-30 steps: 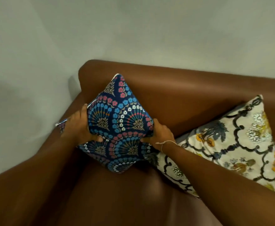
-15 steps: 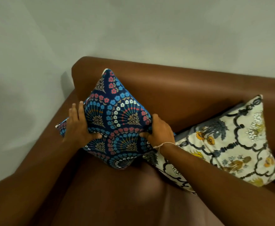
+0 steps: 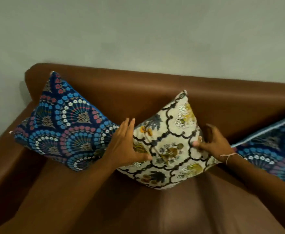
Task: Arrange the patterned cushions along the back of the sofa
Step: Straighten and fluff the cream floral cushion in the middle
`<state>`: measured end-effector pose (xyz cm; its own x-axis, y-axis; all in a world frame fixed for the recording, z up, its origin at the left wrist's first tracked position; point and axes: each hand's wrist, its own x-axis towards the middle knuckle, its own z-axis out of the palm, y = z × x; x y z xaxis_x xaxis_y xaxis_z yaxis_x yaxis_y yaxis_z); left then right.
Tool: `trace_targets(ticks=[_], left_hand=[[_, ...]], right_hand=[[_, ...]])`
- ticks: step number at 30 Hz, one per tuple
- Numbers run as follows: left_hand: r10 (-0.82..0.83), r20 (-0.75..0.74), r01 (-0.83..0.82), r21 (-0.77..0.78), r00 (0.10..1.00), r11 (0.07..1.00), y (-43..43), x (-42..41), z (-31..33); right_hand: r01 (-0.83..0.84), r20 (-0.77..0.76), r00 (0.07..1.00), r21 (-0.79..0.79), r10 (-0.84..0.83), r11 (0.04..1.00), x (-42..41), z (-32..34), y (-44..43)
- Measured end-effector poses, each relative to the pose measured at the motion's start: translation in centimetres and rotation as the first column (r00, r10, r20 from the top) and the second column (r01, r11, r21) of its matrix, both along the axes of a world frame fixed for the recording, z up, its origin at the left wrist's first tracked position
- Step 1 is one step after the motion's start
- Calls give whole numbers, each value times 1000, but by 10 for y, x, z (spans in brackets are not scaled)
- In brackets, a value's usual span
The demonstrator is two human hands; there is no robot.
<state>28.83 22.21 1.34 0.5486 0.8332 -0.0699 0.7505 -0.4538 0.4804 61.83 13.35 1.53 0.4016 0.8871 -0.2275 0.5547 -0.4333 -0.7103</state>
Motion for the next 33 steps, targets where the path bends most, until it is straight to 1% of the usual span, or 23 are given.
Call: trace_targets(ticks=[2, 4, 5, 7, 9, 12, 14, 17, 19, 21, 23, 24, 26, 28, 30, 32, 33], left_hand=[[0, -134, -7, -55, 991, 998, 0, 12, -13], [32, -220, -37, -22, 975, 999, 0, 21, -22], [58, -246, -58, 6, 968, 998, 0, 25, -25], [92, -260, -78, 65, 961, 995, -3, 33, -29], [108, -237, -80, 125, 965, 989, -11, 39, -31], [133, -164, -98, 206, 977, 974, -17, 42, -33], [145, -79, -122, 248, 986, 961, -16, 43, -27], [148, 31, -150, 312, 989, 938, -6, 50, -13], [146, 56, -156, 298, 988, 942, -1, 55, -6], [135, 42, -141, 256, 990, 956, -1, 58, -7], [120, 19, -121, 195, 993, 973, -1, 59, -14], [114, 8, -114, 166, 993, 980, -2, 58, -19], [100, -21, -97, 129, 995, 987, -3, 58, -27], [103, -72, -94, 112, 992, 989, -2, 57, -32], [129, -127, -111, 143, 983, 984, -6, 59, -31], [140, -127, -103, 261, 982, 960, -21, 69, -23], [142, -93, -104, 326, 985, 940, -35, 80, -15]], right_hand=[[-136, 7, 990, -173, 139, 976, 14, -17, -11], [-216, 76, 968, -241, 240, 946, 15, -31, -17], [-220, 109, 962, -234, 250, 947, 14, -38, -18], [-175, 142, 969, -180, 202, 968, 11, -50, -21], [-130, 156, 976, -128, 149, 983, 11, -58, -24], [-66, 126, 990, -23, 69, 998, 10, -58, -29], [-20, 136, 991, 62, 12, 998, 11, -46, -25], [7, 250, 967, 188, -55, 982, 16, -20, -13], [6, 348, 934, 198, -76, 980, 21, -9, -7], [2, 379, 924, 137, -55, 991, 24, -10, -5], [4, 363, 932, 47, -21, 999, 20, -22, -9], [-2, 356, 934, 30, -9, 1000, 18, -31, -11], [-30, 341, 940, 51, 11, 998, 14, -46, -18], [-71, 295, 955, 107, 36, 992, 15, -50, -22], [-123, 259, 963, 164, 77, 979, 24, -46, -27], [-164, 279, 955, 195, 106, 967, 36, -39, -38], [-169, 297, 950, 221, 98, 961, 45, -35, -46]])
